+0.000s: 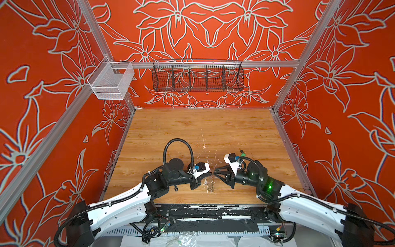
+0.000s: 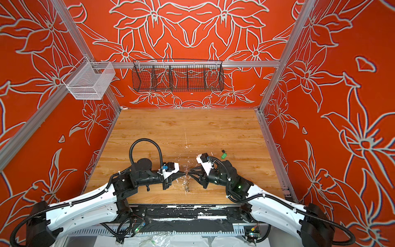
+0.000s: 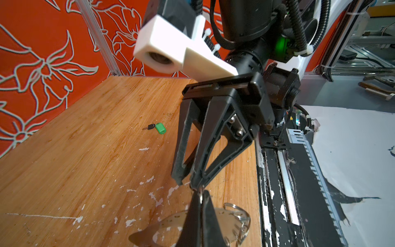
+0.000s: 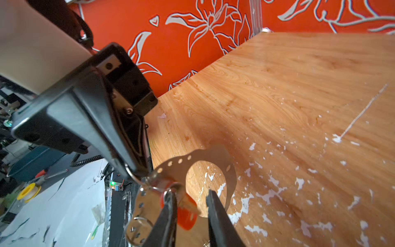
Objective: Attach keys to a key ring
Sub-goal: Insert the key into the keyring.
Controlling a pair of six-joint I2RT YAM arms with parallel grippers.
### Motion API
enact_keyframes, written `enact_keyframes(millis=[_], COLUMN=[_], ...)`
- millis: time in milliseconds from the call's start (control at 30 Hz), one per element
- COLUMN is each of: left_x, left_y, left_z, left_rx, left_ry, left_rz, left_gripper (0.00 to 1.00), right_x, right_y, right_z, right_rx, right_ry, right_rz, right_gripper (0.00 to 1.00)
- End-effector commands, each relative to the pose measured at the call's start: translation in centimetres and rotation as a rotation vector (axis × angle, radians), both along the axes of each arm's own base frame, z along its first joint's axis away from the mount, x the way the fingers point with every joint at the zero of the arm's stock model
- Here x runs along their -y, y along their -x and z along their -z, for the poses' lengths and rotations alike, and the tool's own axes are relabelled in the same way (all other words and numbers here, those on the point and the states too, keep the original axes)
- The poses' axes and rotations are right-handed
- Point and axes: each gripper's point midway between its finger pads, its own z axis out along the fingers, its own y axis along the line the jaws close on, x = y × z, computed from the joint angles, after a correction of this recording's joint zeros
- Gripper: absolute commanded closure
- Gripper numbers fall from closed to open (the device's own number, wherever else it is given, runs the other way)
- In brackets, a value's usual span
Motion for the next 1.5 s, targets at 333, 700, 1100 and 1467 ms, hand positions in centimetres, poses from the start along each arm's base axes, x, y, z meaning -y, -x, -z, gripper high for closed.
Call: enact_keyframes(millis=[333, 700, 1100, 1467], left_x=[0.5, 0.8, 1.3, 1.0], left_y=[-0.1, -0.1, 0.2, 0.7], left_z=[-2.1, -1.8, -2.1, -2.9], left_rx=[0.040, 0.026, -0.008, 0.001], left_ry=[0.062, 0.048, 0.066, 0.110], left_rz=[0.006, 0.015, 0.042, 0.051], left_gripper=[1.00, 1.00, 1.00, 1.00], right_x=[0.6, -0.6, -1.6, -2.3], right_y=[2.0, 2.7, 2.6, 2.3], right_z=[-1.6, -0.9, -0.5, -0.7], right_rx=[0.063, 0.041, 0.020, 0.023], right_ry=[-0.043, -0.034, -0.024, -0.042], right_rz=[-0.074, -0.160, -0.189, -0.187], right_gripper=[0.66, 0.64, 0.63, 0.66])
